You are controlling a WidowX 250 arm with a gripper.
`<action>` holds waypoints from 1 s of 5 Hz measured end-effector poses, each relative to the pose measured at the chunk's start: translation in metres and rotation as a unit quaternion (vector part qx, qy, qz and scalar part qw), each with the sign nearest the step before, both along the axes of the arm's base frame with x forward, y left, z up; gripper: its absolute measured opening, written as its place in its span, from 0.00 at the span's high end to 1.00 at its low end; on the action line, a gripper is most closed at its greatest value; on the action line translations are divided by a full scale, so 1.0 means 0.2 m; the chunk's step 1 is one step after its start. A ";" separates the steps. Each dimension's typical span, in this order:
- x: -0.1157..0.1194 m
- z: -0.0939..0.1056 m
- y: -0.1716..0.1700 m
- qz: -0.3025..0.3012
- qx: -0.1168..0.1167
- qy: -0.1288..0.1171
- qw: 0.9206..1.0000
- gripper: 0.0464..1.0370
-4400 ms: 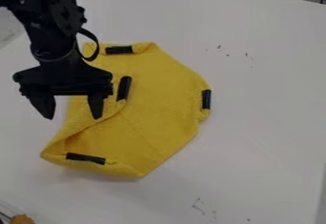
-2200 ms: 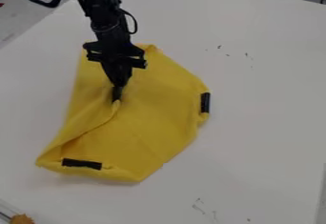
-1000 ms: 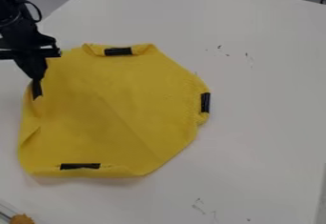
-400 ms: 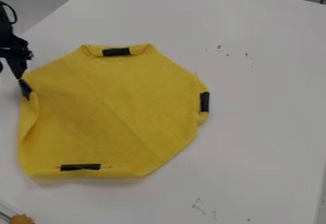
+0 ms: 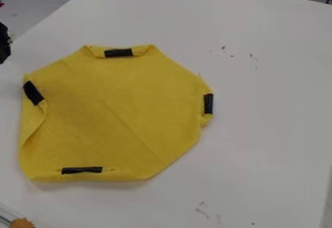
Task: Unfold the cloth from right to left
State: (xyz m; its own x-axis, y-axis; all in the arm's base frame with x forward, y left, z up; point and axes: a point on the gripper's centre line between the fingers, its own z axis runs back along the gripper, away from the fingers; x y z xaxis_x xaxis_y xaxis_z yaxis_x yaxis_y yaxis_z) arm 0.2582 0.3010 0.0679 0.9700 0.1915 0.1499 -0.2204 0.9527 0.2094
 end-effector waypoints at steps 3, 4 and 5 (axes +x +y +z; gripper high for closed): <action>0.05 0.00 -0.07 -0.018 -0.012 0.005 1.000 0.04; 0.06 0.00 -0.07 -0.018 -0.010 0.004 1.000 0.04; 0.06 0.00 -0.07 -0.018 -0.011 0.004 1.000 0.04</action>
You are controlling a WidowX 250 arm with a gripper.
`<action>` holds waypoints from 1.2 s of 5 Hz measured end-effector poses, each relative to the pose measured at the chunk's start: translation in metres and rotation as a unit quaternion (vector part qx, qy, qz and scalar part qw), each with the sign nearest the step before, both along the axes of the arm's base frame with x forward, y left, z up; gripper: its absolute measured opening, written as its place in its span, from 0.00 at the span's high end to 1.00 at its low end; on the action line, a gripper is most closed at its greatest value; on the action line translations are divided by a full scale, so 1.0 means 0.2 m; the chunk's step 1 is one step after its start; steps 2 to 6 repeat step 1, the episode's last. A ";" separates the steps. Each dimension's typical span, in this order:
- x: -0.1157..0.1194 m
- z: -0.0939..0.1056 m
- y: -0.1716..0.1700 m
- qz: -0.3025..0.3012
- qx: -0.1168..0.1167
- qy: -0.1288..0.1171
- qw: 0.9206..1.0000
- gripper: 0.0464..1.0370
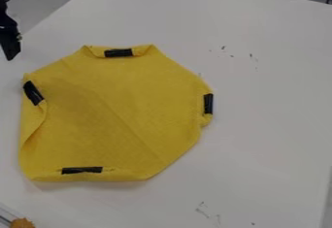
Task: Unfold the cloth from right to left
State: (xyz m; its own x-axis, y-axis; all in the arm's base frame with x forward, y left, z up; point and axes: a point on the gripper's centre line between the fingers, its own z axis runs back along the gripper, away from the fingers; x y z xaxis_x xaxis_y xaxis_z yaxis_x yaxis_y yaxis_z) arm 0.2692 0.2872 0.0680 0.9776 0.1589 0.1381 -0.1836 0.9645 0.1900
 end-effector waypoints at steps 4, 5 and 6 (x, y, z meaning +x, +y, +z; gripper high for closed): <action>0.00 0.00 0.00 0.000 -0.001 0.001 1.000 0.04; 0.00 0.00 0.00 0.000 -0.001 0.001 1.000 0.04; 0.00 0.00 0.00 0.000 -0.001 0.001 1.000 0.04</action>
